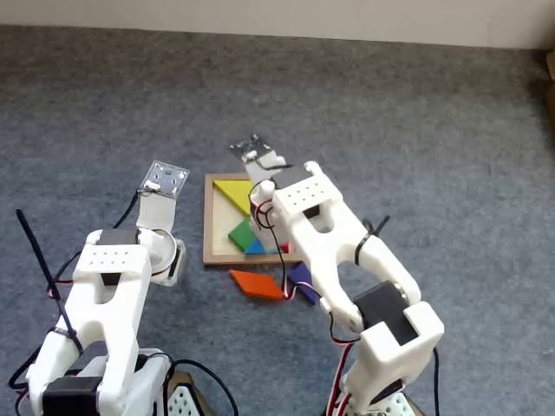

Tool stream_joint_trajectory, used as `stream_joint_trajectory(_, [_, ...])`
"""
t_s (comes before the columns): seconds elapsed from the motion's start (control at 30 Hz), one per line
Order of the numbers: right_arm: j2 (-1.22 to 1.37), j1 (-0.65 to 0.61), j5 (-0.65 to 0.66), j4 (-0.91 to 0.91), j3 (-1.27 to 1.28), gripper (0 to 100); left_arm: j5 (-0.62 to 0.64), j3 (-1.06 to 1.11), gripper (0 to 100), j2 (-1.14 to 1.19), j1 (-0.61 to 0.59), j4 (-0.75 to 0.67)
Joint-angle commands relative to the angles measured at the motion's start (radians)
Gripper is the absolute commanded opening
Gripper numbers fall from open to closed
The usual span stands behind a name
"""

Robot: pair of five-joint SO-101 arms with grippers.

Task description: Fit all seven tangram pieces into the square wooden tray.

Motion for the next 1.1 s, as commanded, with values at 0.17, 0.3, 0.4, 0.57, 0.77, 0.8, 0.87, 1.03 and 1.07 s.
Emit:
stream_joint_trajectory(0.17, [-0.018, -0.07, -0.006, 0.002, -0.148, 6.3, -0.005, -0.001, 18, -0.027, -0.005, -0.012])
stream_joint_trajectory(0.3, [-0.015, -0.136, -0.006, -0.03, -0.137, 6.3, -0.005, -0.001, 18, -0.027, -0.005, -0.012])
stream_joint_trajectory(0.4, [-0.013, -0.131, -0.006, -0.041, -0.076, 6.3, -0.005, -0.001, 18, -0.027, -0.005, -0.012])
stream_joint_trajectory(0.57, [-0.016, -0.056, -0.002, -0.041, -0.004, 6.3, -0.005, -0.001, 18, -0.027, -0.005, -0.012])
stream_joint_trajectory(0.77, [-0.024, 0.016, 0.0, -0.03, 0.005, 6.3, -0.005, -0.001, 18, -0.027, -0.005, -0.012])
stream_joint_trajectory(0.8, [-0.027, 0.024, 0.0, -0.016, 0.004, 6.3, -0.005, -0.001, 18, -0.027, -0.005, -0.012])
stream_joint_trajectory(0.87, [-0.058, 0.03, 0.0, 0.036, 0.004, 6.3, -0.005, -0.001, 18, -0.027, -0.005, -0.012])
stream_joint_trajectory(1.03, [-0.223, -0.015, 0.0, 0.05, 0.01, 6.3, -0.005, -0.001, 18, -0.027, -0.005, -0.012])
stream_joint_trajectory(1.07, [-0.243, -0.035, 0.0, 0.044, 0.01, 6.3, -0.005, -0.001, 18, -0.027, -0.005, -0.012])
